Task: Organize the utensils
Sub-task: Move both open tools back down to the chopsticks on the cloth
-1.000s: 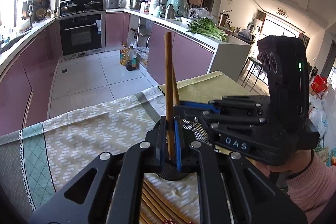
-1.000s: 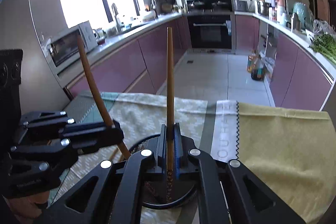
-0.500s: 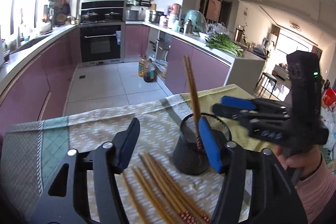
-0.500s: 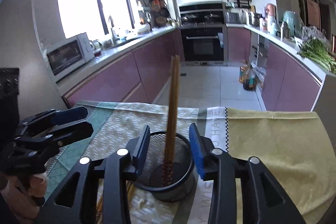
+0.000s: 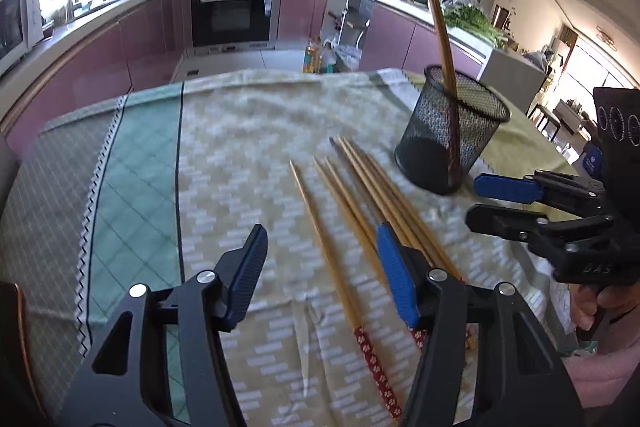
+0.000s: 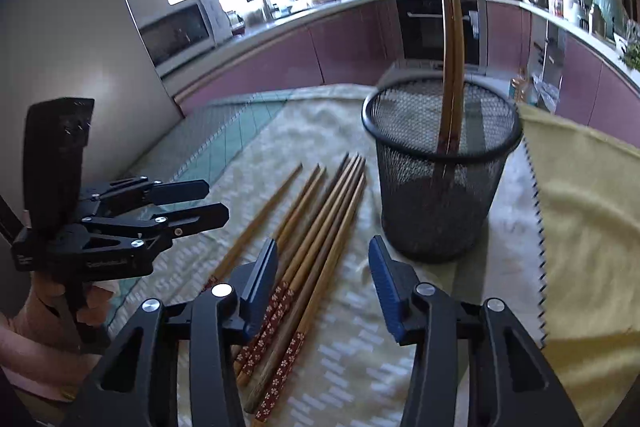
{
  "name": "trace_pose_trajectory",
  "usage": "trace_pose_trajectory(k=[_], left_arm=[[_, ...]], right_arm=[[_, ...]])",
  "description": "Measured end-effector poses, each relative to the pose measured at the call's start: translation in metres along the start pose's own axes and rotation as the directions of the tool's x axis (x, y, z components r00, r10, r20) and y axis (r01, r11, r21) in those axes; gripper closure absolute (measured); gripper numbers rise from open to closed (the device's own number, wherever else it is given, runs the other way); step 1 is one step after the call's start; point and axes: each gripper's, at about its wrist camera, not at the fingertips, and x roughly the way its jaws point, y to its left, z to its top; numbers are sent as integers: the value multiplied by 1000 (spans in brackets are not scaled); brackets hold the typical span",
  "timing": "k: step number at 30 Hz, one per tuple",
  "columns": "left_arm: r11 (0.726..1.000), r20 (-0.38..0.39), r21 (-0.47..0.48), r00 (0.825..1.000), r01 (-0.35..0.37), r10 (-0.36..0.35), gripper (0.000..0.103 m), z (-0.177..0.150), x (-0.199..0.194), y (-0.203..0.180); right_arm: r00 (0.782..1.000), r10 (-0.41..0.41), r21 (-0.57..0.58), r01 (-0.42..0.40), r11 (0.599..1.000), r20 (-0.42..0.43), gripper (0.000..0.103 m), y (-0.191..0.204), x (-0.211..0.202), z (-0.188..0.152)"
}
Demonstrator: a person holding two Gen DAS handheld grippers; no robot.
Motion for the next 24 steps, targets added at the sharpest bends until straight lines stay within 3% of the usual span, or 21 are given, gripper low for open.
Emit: trace_pose_trajectory(k=[9,24], left_arm=[[1000,-73,-3,997,-6,6,60,-13,22,-2],[1000,-98,1,995,-15,15,70,-14,33,-2]], right_arm=[[998,-38,39,40,998,-57,70,-1,21,-8],[994,-65,37,68,997,-84,79,-1,30,-9]])
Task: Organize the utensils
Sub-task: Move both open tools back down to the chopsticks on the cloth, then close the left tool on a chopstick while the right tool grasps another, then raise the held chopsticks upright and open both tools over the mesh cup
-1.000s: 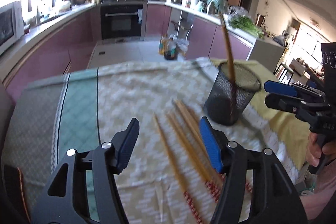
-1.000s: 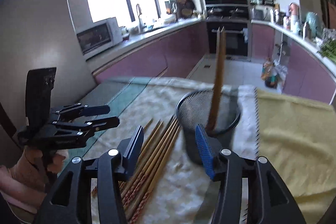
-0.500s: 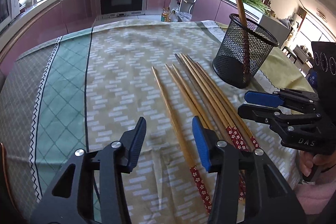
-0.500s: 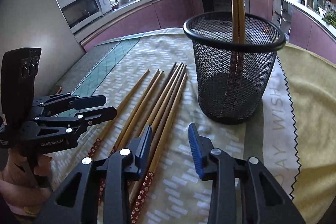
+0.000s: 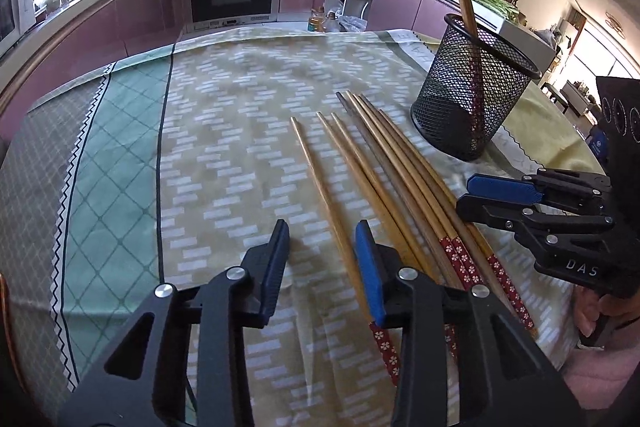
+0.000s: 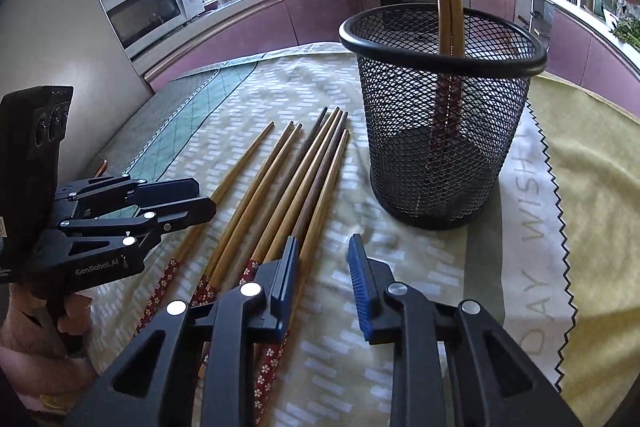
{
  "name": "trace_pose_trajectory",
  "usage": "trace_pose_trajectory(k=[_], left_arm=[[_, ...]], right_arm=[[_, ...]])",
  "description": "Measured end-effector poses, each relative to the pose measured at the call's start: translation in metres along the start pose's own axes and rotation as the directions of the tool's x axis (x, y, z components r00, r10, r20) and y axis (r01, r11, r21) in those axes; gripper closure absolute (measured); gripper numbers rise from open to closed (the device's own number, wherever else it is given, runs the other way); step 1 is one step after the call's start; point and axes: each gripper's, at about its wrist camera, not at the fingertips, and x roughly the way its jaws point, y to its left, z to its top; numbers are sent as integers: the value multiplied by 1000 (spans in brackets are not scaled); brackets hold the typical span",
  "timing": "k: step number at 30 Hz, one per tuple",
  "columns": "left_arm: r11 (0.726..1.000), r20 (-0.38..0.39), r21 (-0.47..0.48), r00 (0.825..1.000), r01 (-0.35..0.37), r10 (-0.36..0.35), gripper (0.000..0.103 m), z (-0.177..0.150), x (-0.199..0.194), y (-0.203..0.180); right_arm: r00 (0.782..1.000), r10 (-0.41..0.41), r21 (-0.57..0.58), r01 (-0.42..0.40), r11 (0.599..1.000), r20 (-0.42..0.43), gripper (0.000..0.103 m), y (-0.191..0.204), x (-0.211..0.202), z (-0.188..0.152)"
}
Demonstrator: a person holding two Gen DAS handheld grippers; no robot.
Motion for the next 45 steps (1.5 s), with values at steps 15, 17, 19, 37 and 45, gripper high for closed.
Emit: trace_pose_trajectory(k=[15,17,19,37,45], left_arm=[[1000,-6,11,1000,-12,12,77,12,11,-3],[1000,-7,-7,1000,1,-1,89,13,12,-1],[999,-8,-26,1000,20,-20,92,13,12,1],[995,-8,44,996,87,-87,95,-2,2,-17],[992,-37,35,992,123,-122,92,3,10,-11]], right_arm=[[999,-46,-16,46,999,-12,91,9,16,15],[1000,-24,7,25,1000,-13,95,5,16,15],[1000,-15,21,15,1000,-12,96,2,14,15],[999,26,-69,-29,997,-40,96,10,5,7],[999,24,-66,-27,997,-42,97,8,10,11]])
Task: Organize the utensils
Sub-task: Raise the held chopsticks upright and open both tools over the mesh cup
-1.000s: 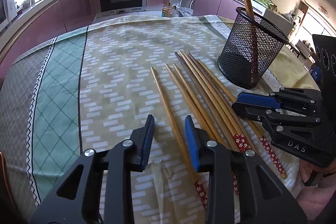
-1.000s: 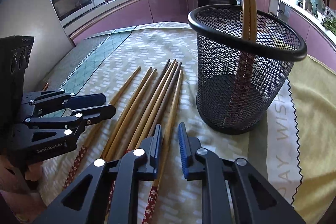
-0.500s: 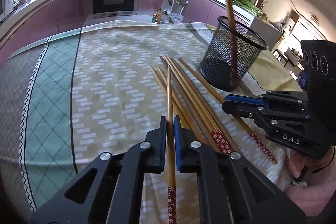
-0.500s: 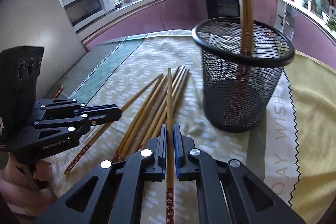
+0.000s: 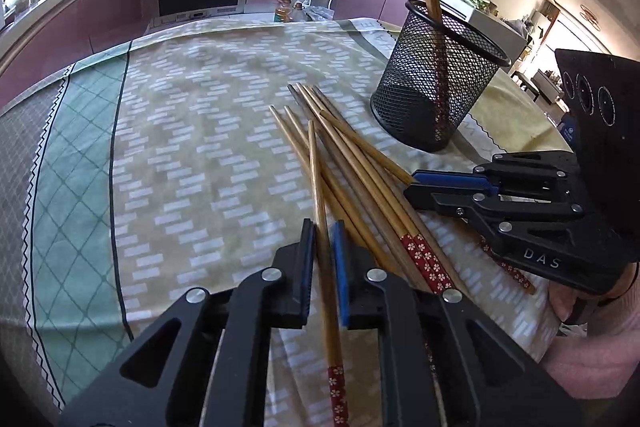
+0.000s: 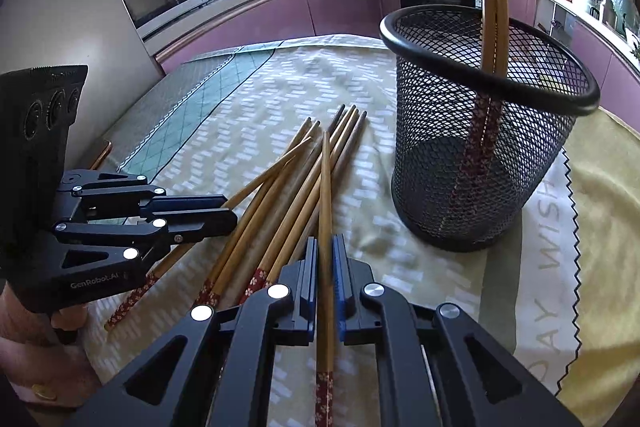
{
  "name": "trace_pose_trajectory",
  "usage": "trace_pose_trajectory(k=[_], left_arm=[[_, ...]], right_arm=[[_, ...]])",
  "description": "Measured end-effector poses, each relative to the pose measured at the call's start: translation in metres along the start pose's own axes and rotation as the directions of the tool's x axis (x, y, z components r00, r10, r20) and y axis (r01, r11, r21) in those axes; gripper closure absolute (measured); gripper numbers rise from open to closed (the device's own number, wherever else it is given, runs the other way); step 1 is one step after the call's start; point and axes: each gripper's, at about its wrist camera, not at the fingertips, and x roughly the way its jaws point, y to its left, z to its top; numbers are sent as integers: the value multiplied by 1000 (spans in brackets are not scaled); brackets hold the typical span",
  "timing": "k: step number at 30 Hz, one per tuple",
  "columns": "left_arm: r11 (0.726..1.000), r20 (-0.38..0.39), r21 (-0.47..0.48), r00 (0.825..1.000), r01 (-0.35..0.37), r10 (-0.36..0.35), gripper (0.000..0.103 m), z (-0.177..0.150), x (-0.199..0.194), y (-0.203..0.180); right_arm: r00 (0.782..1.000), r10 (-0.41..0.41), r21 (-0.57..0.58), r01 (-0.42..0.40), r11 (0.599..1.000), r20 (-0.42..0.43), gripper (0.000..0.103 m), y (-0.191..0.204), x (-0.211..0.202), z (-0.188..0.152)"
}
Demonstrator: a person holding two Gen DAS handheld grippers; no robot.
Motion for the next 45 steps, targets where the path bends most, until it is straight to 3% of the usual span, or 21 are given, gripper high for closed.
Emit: trace_pose_trajectory(k=[4,13,26,36,45], left_arm=[[1000,11,-10,1000,-1,1,96,4,-3,-1],[996,140,27,986,83,-86,96,25,-56,-15],[977,299,97,931,188,-209,96,55,-126,-34],[975,415,106,883,195,-222,96,104,-147,-48],[976,460,135,861,173,-216,96,142,-153,-71]], right_arm=[[999,11,2,-11,1000,30,97,0,-11,1],[984,34,-13,-32,999,177,97,-6,-71,9],[938,11,8,-15,1000,346,97,-20,-124,25],[896,11,-3,-11,1000,443,97,-39,-162,52],[856,-16,10,13,1000,516,97,-55,-184,74]])
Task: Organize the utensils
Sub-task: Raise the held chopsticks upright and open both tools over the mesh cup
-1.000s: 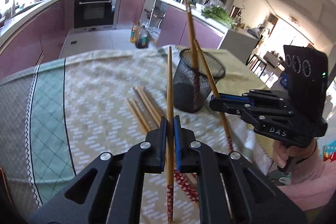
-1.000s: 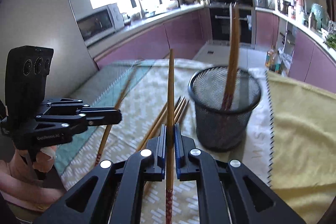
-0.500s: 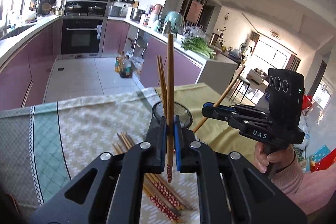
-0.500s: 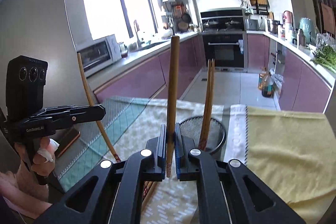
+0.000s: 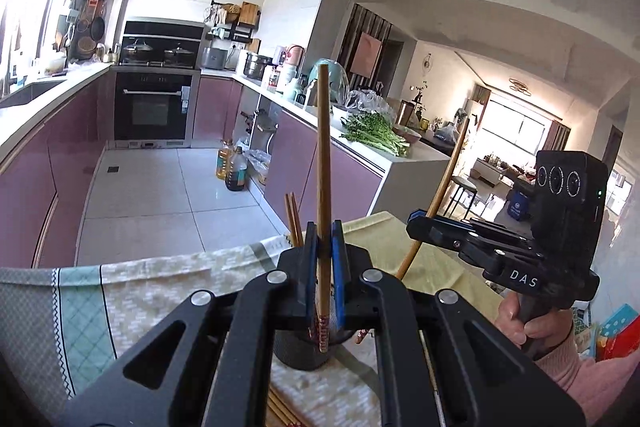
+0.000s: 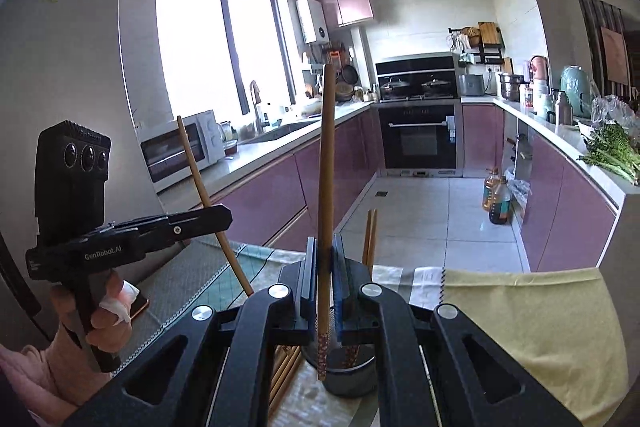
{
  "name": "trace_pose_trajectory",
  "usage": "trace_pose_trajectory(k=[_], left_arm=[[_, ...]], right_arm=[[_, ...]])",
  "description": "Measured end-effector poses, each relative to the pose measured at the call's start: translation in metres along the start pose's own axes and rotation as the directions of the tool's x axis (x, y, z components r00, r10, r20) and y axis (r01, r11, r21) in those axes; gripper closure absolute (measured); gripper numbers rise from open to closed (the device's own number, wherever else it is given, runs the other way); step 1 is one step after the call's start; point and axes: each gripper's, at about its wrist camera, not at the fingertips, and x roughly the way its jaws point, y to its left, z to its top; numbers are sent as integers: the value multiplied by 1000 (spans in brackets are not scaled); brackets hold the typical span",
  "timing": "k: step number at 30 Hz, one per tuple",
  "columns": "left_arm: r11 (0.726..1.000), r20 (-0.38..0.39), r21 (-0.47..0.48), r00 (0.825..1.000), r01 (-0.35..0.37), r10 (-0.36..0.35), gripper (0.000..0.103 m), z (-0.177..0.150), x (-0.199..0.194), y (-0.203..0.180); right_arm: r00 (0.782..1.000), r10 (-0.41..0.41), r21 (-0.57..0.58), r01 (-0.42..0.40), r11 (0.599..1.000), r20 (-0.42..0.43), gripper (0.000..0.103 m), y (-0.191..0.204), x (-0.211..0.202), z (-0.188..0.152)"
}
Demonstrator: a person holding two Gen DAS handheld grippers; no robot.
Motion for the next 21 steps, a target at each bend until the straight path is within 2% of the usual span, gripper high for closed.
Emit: trace_pose_trajectory(k=[4,9,12,21], left_arm=[[999,-6,36,1000,-19,19,96,3,14,-7],[997,-61,58,997,-48,52,96,-4,39,-12],[995,-100,72,993,-62,69,96,-14,53,-11],[995,-243,99,968,-35,58,96,-45,84,-4]], right_arm=[[1000,-16,-7,17,1000,9,97,-2,8,4],[999,-40,8,40,999,-30,97,-10,28,-3],[996,-49,13,50,999,-72,97,-15,43,-11],[977,-43,27,49,998,-210,97,-18,70,-28]])
